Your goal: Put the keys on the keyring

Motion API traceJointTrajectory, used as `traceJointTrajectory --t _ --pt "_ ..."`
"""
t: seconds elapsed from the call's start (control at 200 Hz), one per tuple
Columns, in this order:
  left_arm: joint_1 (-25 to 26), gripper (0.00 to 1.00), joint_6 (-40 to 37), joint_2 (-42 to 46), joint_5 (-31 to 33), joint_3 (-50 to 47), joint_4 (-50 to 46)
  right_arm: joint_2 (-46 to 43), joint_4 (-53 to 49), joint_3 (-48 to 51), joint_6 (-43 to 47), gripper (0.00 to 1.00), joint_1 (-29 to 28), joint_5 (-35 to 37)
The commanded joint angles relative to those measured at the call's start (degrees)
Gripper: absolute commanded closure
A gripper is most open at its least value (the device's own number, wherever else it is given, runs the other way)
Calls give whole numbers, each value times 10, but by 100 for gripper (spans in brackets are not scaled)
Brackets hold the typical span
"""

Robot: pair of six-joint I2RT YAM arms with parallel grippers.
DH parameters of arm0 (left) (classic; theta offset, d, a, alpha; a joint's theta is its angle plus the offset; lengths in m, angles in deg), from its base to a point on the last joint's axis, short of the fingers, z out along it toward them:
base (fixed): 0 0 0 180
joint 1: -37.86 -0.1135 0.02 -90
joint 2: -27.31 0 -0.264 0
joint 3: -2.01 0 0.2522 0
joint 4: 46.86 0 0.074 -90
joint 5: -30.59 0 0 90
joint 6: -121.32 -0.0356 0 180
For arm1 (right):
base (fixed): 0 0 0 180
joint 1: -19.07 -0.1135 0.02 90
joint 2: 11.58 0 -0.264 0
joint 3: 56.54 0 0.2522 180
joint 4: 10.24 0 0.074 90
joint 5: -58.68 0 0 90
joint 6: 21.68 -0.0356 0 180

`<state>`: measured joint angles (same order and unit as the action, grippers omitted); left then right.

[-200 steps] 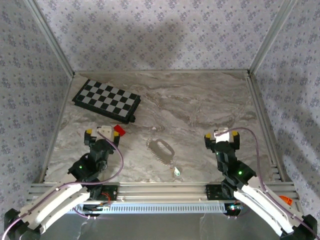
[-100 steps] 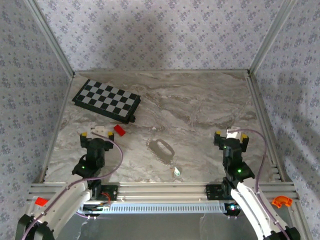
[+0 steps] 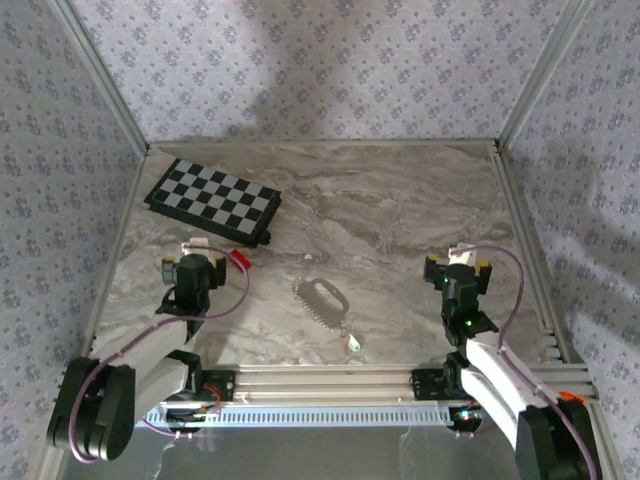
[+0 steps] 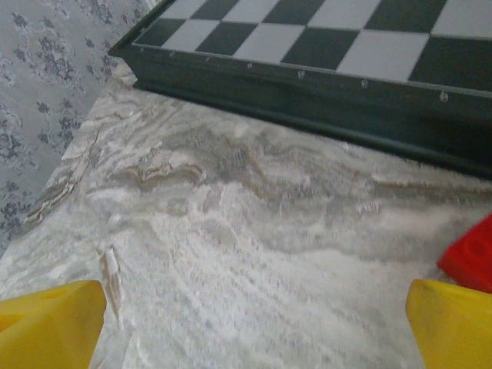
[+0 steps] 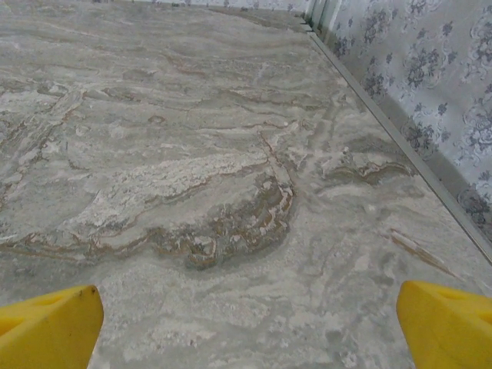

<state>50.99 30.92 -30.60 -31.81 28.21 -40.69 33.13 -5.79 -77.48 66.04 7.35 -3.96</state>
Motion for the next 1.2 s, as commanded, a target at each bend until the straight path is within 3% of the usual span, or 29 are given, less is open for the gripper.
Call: traceJointTrajectory --t 0.0,0.215,0.4,0.44,0.51,0.63,0.805,0.915,1.194 --pt "-22 0 8 -45 -36 36 82 63 151 5 18 1 12 2" --pt "-40 0 9 -117 -67 67 122 238 298 -34 65 1 14 -26" --pt "-60 0 15 -152 -95 84 142 333 366 -64 63 0 23 -42" --pt "-66 0 18 -159 -104 89 142 367 414 -59 56 0 40 -72" --pt "-74 0 21 -168 -114 98 138 424 497 -62 96 0 37 -46" --pt "-87 0 26 -178 -123 103 145 391 393 -79 43 0 54 -82" --pt "-89 1 12 -219 -123 129 162 435 459 -74 50 0 78 -89" --pt "-90 1 4 -243 -129 98 249 427 419 -85 41 0 78 -95" --pt "-93 1 3 -274 -138 109 259 438 347 -130 22 0 91 -84"
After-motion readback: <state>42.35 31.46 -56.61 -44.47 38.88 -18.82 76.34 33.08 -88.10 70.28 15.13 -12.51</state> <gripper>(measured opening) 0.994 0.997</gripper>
